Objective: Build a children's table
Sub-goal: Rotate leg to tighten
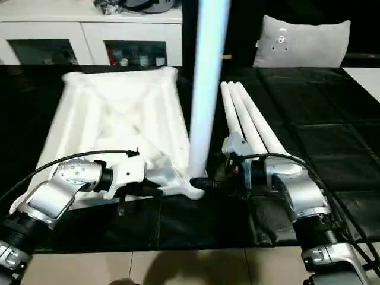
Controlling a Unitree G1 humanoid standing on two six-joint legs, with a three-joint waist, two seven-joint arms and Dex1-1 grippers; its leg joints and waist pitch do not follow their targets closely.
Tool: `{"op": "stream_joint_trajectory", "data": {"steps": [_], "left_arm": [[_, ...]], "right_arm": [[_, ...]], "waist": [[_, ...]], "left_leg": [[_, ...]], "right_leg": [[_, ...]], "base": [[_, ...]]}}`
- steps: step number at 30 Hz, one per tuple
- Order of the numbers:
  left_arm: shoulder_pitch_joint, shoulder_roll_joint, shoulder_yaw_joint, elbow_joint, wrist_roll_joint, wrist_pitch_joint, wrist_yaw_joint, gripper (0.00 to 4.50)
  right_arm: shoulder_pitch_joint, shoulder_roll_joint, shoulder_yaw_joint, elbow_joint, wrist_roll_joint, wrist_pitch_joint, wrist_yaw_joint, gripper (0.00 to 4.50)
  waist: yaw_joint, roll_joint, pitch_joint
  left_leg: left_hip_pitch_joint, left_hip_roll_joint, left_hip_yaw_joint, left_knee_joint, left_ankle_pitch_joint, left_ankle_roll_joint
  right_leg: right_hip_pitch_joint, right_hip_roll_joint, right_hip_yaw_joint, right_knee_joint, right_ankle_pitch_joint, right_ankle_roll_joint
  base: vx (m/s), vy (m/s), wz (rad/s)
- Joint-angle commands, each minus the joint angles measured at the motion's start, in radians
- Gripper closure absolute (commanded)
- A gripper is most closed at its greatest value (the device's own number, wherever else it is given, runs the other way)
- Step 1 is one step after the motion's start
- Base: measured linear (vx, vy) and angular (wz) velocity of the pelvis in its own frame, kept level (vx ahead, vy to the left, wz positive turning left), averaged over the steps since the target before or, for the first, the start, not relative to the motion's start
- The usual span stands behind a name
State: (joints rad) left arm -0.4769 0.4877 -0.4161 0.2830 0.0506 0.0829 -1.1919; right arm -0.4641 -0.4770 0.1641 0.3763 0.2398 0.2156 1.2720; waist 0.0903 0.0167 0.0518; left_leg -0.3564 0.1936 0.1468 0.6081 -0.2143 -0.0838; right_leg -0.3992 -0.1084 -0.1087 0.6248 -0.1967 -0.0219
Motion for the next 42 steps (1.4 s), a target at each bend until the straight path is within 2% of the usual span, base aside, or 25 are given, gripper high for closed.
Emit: {"op": "stream_joint_trajectory", "data": {"steps": [1,11,14,15,17,19,20,21,24,25,26,27,29,30,31,32,33,34,35,36,37,38,39,41,42], "left_arm": [[0.009,0.009,-0.083,0.018,0.024,-0.018,-0.063,4.5],[0.011,0.011,-0.076,0.035,0.026,-0.033,-0.081,4.5],[0.021,0.013,-0.066,0.033,0.013,-0.022,-0.078,4.5],[0.033,0.011,-0.052,0.02,-0.003,0.004,-0.071,4.5],[0.04,0.008,-0.044,0.011,-0.011,0.022,-0.063,4.5],[0.072,-0.023,0.0,-0.052,-0.044,0.148,0.01,4.5],[0.072,-0.023,0.0,-0.052,-0.044,0.148,0.01,4.5],[0.086,-0.046,0.021,-0.084,-0.055,0.223,0.058,4.5],[0.098,-0.108,0.056,-0.124,-0.059,0.335,0.164,4.5],[0.102,-0.156,0.077,-0.143,-0.067,0.396,0.23,4.5],[0.102,-0.19,0.088,-0.149,-0.073,0.426,0.266,4.5],[0.103,-0.213,0.095,-0.153,-0.077,0.446,0.291,4.5],[0.093,-0.271,0.117,-0.142,-0.077,0.479,0.359,4.5],[0.071,-0.347,0.151,-0.112,-0.06,0.5,0.467,4.5],[0.052,-0.39,0.178,-0.086,-0.053,0.502,0.539,4.5],[0.052,-0.39,0.178,-0.086,-0.053,0.502,0.539,4.5],[0.013,-0.444,0.225,-0.028,-0.045,0.476,0.659,4.5],[0.0,-0.466,0.245,-0.011,-0.038,0.471,0.71,4.5],[-0.004,-0.468,0.248,-0.006,-0.036,0.468,0.718,4.5],[-0.031,-0.488,0.265,0.019,-0.019,0.456,0.774,4.5],[-0.037,-0.49,0.266,0.019,-0.012,0.458,0.782,4.5],[-0.042,-0.485,0.258,0.019,-0.006,0.462,0.774,4.5],[-0.037,-0.469,0.238,0.012,0.009,0.47,0.753,4.5],[-0.035,-0.462,0.232,0.01,0.014,0.471,0.746,4.5],[-0.029,-0.455,0.226,0.006,0.019,0.473,0.734,4.5]], "right_arm": [[-0.02,-0.002,0.004,0.006,0.014,0.015,0.036,1.18],[-0.016,-0.015,0.018,0.005,0.032,0.051,0.084,2.11],[-0.004,-0.006,0.012,-0.004,0.039,0.067,0.093,2.16],[0.006,0.003,0.008,-0.02,0.053,0.088,0.089,2.38],[0.011,0.011,0.006,-0.029,0.056,0.099,0.075,2.45],[0.014,0.078,0.005,-0.042,0.015,0.137,-0.089,2.47],[0.014,0.078,0.005,-0.042,0.015,0.137,-0.09,2.5],[0.008,0.127,-0.004,-0.034,0.003,0.16,-0.186,2.52],[-0.008,0.217,-0.033,-0.006,-0.005,0.194,-0.337,2.53],[-0.016,0.269,-0.047,0.011,-0.015,0.206,-0.424,2.53],[-0.021,0.297,-0.054,0.027,-0.023,0.209,-0.473,2.53],[-0.024,0.316,-0.059,0.038,-0.03,0.211,-0.508,2.53],[-0.035,0.355,-0.075,0.073,-0.041,0.212,-0.589,2.54],[-0.052,0.402,-0.101,0.124,-0.062,0.195,-0.712,2.54],[-0.062,0.427,-0.121,0.153,-0.07,0.186,-0.792,2.54],[-0.062,0.427,-0.121,0.153,-0.07,0.186,-0.792,2.54],[-0.076,0.454,-0.147,0.187,-0.073,0.158,-0.873,2.54],[-0.079,0.465,-0.157,0.194,-0.08,0.147,-0.898,1.98],[-0.079,0.468,-0.159,0.194,-0.078,0.142,-0.899,1.98],[-0.081,0.488,-0.183,0.189,-0.066,0.117,-0.905,1.84],[-0.08,0.495,-0.191,0.18,-0.062,0.113,-0.903,1.84],[-0.076,0.495,-0.194,0.169,-0.057,0.109,-0.89,1.78],[-0.067,0.487,-0.192,0.148,-0.056,0.108,-0.871,1.67],[-0.064,0.483,-0.191,0.141,-0.056,0.105,-0.865,1.46],[-0.055,0.468,-0.182,0.13,-0.07,0.105,-0.861,1.41]], "waist": [[-0.003,-0.012,-0.065],[-0.003,-0.015,-0.067],[-0.003,-0.017,-0.066],[-0.003,-0.018,-0.066],[-0.003,-0.02,-0.066],[-0.009,-0.018,-0.062],[-0.009,-0.018,-0.062],[-0.016,-0.017,-0.059],[-0.036,-0.019,-0.054],[-0.041,-0.02,-0.051],[-0.053,-0.024,-0.049],[-0.057,-0.024,-0.049],[-0.062,-0.023,-0.05],[-0.062,-0.021,-0.052],[-0.068,-0.02,-0.052],[-0.065,-0.021,-0.053],[-0.063,-0.02,-0.054],[-0.06,-0.021,-0.055],[-0.057,-0.023,-0.057],[-0.05,-0.013,-0.06],[-0.049,-0.013,-0.063],[-0.048,-0.015,-0.068],[-0.046,-0.005,-0.07],[-0.048,-0.01,-0.072],[-0.047,-0.007,-0.077]], "left_leg": [[-0.007,0.032,0.009,-0.073,-0.095,0.086],[-0.006,0.032,0.01,-0.073,-0.087,0.077],[-0.007,0.032,0.01,-0.074,-0.087,0.078],[-0.007,0.031,0.011,-0.074,-0.086,0.074],[-0.007,0.032,0.011,-0.075,-0.084,0.072],[-0.006,0.033,0.012,-0.08,-0.091,0.055],[-0.006,0.033,0.012,-0.08,-0.091,0.055],[-0.004,0.029,0.012,-0.084,-0.133,0.035],[-0.006,0.028,0.009,-0.089,-0.185,0.005],[-0.004,0.023,0.006,-0.089,-0.217,-0.002],[-0.004,0.022,0.005,-0.089,-0.232,-0.009],[-0.003,0.017,0.004,-0.087,-0.242,-0.012],[-0.001,0.017,0.002,-0.086,-0.249,-0.006],[0.0,0.018,0.003,-0.087,-0.243,-0.004],[-0.002,0.022,0.005,-0.089,-0.23,-0.004],[0.003,0.019,0.006,-0.088,-0.232,-0.006],[0.005,0.017,0.009,-0.088,-0.227,0.003],[0.006,0.018,0.011,-0.087,-0.223,0.009],[0.005,0.017,0.012,-0.087,-0.213,0.013],[0.007,0.019,0.013,-0.087,-0.201,0.02],[0.005,0.02,0.013,-0.086,-0.189,0.023],[-0.004,0.024,0.011,-0.086,-0.154,0.032],[-0.007,0.024,0.01,-0.083,-0.113,0.04],[-0.012,0.022,0.012,-0.08,-0.082,0.052],[-0.014,0.021,0.012,-0.074,-0.027,0.068]], "right_leg": [[0.062,-0.045,0.055,-0.071,-0.151,-0.23],[0.061,-0.043,0.057,-0.071,-0.157,-0.22],[0.062,-0.043,0.057,-0.071,-0.16,-0.218],[0.062,-0.043,0.057,-0.071,-0.167,-0.216],[0.062,-0.043,0.058,-0.071,-0.165,-0.215],[0.06,-0.044,0.059,-0.073,-0.189,-0.208],[0.06,-0.044,0.059,-0.073,-0.189,-0.208],[0.059,-0.042,0.059,-0.083,-0.276,-0.181],[0.057,-0.042,0.059,-0.091,-0.382,-0.148],[0.053,-0.041,0.054,-0.105,-0.464,-0.118],[0.05,-0.04,0.054,-0.108,-0.505,-0.103],[0.049,-0.041,0.052,-0.116,-0.55,-0.081],[0.045,-0.04,0.051,-0.124,-0.558,-0.071],[0.045,-0.039,0.052,-0.123,-0.543,-0.072],[0.043,-0.035,0.053,-0.121,-0.495,-0.088],[0.042,-0.032,0.052,-0.123,-0.476,-0.091],[0.041,-0.031,0.054,-0.122,-0.455,-0.096],[0.04,-0.029,0.055,-0.122,-0.437,-0.098],[0.042,-0.029,0.056,-0.12,-0.421,-0.099],[0.04,-0.028,0.06,-0.118,-0.376,-0.108],[0.041,-0.028,0.062,-0.113,-0.342,-0.115],[0.05,-0.028,0.061,-0.102,-0.272,-0.131],[0.053,-0.028,0.061,-0.094,-0.198,-0.152],[0.058,-0.028,0.061,-0.088,-0.133,-0.169],[0.063,-0.03,0.061,-0.078,-0.05,-0.197]], "base": [[0.0,0.0,0.0],[0.0,0.0,0.0],[0.0,0.0,0.0],[0.0,0.0,0.0],[0.0,0.0,0.0],[0.0,0.0,0.0],[0.0,0.0,0.0],[0.0,0.0,0.0],[0.0,0.0,0.0],[0.0,0.0,0.0],[0.0,0.0,0.0],[0.0,0.0,0.0],[0.0,0.0,0.0],[0.0,0.0,0.0],[0.0,0.0,0.0],[0.0,0.0,0.0],[0.0,0.0,0.0],[0.0,0.0,0.0],[0.0,0.0,0.0],[0.0,0.0,0.0],[0.0,0.0,0.0],[0.0,0.0,0.0],[0.0,0.0,0.0],[0.0,0.0,0.0],[0.0,0.0,0.0]]}}
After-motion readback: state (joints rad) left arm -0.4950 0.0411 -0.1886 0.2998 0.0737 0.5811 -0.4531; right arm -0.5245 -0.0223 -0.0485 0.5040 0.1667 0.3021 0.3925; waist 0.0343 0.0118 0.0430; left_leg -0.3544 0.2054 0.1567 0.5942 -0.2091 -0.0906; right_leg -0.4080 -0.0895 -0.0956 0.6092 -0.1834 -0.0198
